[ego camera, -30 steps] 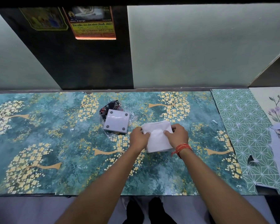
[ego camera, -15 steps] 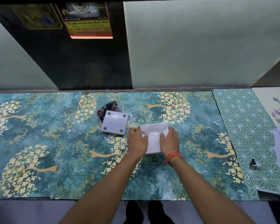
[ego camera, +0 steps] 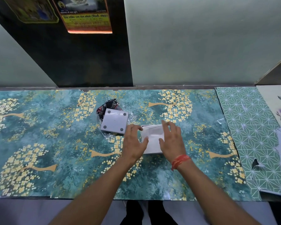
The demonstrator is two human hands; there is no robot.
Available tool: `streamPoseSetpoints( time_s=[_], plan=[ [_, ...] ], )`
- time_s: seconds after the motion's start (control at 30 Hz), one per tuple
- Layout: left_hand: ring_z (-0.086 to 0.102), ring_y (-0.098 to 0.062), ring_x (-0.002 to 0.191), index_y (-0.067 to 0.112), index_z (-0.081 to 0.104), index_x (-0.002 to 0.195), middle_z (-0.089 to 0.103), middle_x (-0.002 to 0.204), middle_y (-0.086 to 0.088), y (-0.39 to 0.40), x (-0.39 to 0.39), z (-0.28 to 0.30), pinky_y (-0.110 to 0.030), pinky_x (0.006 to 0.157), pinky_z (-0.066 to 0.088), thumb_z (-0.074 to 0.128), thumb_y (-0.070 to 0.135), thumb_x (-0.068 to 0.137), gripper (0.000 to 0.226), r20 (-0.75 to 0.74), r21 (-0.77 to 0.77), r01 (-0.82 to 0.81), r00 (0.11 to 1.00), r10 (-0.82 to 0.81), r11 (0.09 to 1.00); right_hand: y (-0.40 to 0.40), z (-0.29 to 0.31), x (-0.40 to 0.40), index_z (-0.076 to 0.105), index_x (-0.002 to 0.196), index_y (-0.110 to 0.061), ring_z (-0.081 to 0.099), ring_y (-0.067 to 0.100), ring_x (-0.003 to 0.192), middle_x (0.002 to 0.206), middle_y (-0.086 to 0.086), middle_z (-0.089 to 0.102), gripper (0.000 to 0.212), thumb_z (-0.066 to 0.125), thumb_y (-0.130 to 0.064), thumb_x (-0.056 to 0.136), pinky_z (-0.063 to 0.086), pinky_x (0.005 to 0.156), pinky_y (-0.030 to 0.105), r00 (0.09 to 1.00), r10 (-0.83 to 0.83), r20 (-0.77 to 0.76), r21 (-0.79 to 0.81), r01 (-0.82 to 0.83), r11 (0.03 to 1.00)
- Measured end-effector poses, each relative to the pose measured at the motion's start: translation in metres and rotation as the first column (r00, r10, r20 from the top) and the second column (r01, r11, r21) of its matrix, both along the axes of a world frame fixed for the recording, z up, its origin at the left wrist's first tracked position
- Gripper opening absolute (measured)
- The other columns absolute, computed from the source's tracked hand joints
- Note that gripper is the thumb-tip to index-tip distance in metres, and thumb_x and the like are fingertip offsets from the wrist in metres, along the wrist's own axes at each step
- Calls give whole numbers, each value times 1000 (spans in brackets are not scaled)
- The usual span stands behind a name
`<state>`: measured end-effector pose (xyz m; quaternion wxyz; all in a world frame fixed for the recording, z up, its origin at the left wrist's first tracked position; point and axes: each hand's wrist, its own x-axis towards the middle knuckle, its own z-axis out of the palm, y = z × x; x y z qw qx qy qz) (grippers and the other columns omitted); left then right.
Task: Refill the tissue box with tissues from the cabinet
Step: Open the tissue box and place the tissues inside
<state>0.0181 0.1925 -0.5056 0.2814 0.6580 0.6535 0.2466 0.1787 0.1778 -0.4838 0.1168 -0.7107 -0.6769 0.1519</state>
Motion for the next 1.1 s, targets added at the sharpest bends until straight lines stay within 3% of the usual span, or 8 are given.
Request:
streamPoseSetpoints(
  time_s=[0.07, 0.17, 0.33, 0.53, 0.67, 0.87, 0.97, 1.1],
  plan=[
    [43, -28, 127, 25, 55, 127, 36, 141, -6, 3, -2, 2, -41, 105, 42, 71, 38, 77, 54, -127, -99, 144, 980, -156, 985, 12, 8, -4, 41, 138, -15, 38, 33, 121, 138, 12, 38, 55, 54, -3, 86, 49, 93, 43, 989, 135, 59, -130, -126, 983],
    [24, -38, 143, 32, 33, 150, 8, 162, -15, 15, 3, 3, -51, 111, 34, 61, 50, 80, 77, -344, -325, 212, 881, -324, 922, 28, 13, -14, 41, 136, -15, 37, 40, 124, 143, 17, 27, 47, 49, -8, 90, 49, 89, 44, 969, 207, 135, -362, -147, 920],
    [20, -44, 145, 33, 19, 154, -3, 164, -18, 29, 3, -2, -58, 110, 32, 49, 48, 93, 69, -476, -438, 252, 749, -460, 863, 29, 2, -32, 35, 142, -10, 26, 45, 138, 151, 22, 17, 50, 50, -12, 94, 45, 99, 45, 974, 142, 178, -470, -43, 882],
    [29, -38, 142, 31, 45, 143, 15, 162, -14, 18, -9, -1, -50, 112, 36, 60, 48, 86, 62, -413, -260, 288, 830, -376, 921, 33, 10, -31, 46, 131, -11, 37, 41, 129, 143, 19, 29, 40, 51, -13, 92, 47, 94, 44, 970, 168, 178, -468, -66, 881],
    [24, -45, 144, 33, 37, 147, 0, 163, -18, 18, -8, -1, -54, 110, 37, 60, 50, 88, 66, -440, -394, 294, 771, -460, 870, 32, 6, -33, 43, 135, -12, 36, 41, 131, 145, 22, 29, 45, 53, -13, 91, 45, 97, 42, 963, 175, 206, -502, -50, 863],
    [30, -48, 140, 27, 24, 153, -8, 163, -23, 25, 3, -4, -53, 107, 42, 64, 39, 90, 75, -438, -437, 309, 747, -500, 845, 31, 3, -35, 34, 141, -13, 35, 43, 132, 145, 23, 27, 61, 62, -15, 87, 46, 96, 41, 969, 154, 192, -493, -41, 869],
    [30, -48, 139, 26, 20, 154, -7, 163, -24, 24, -1, -4, -52, 107, 41, 62, 39, 91, 77, -464, -402, 324, 734, -496, 856, 30, 5, -33, 35, 139, -11, 37, 42, 130, 144, 25, 29, 55, 57, -15, 89, 44, 98, 41, 961, 189, 200, -491, -69, 868],
    [35, -37, 140, 24, 39, 148, 14, 162, -17, 22, -13, 0, -42, 114, 34, 63, 37, 92, 63, -197, -321, 290, 910, -363, 902, 28, 9, -38, 38, 136, -11, 44, 42, 124, 144, 24, 31, 47, 51, -12, 91, 47, 93, 41, 966, 150, 211, -466, -35, 884]
  ],
)
